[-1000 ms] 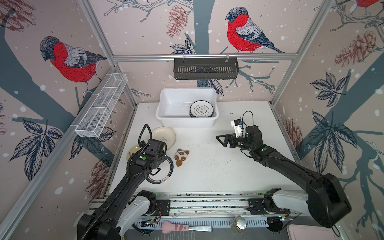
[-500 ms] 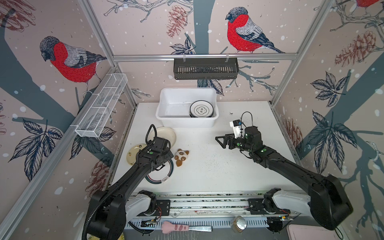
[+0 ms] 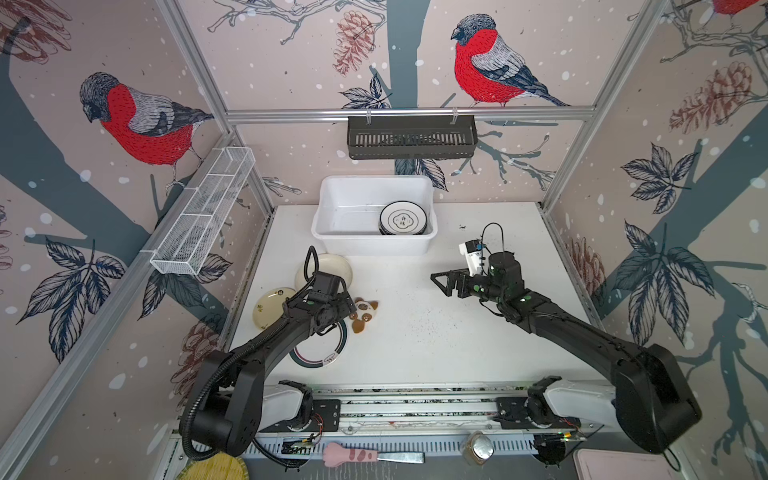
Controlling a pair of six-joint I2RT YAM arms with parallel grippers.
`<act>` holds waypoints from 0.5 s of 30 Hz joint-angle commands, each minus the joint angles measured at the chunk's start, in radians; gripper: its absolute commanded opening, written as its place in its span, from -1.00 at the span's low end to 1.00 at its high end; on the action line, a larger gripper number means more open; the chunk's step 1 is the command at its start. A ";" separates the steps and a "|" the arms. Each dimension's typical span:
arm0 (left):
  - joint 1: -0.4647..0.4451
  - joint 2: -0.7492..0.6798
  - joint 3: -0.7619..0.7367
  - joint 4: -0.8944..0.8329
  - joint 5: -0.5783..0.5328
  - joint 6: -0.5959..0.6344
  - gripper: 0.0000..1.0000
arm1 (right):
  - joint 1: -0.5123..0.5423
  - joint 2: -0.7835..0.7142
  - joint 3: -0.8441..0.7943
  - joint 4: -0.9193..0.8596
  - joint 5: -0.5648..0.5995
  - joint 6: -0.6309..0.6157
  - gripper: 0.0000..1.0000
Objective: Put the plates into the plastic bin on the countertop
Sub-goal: 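Move the left gripper back over the table plates while the right gripper advances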
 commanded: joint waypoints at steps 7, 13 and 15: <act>-0.062 0.060 -0.030 0.179 0.065 -0.015 0.69 | -0.009 -0.001 0.010 -0.006 -0.003 -0.001 0.99; -0.135 0.076 -0.002 0.237 0.076 -0.058 0.69 | -0.029 -0.004 0.018 -0.027 0.004 -0.014 0.99; -0.154 0.081 -0.003 0.259 0.081 -0.074 0.69 | -0.033 -0.004 0.019 -0.030 0.005 -0.014 0.99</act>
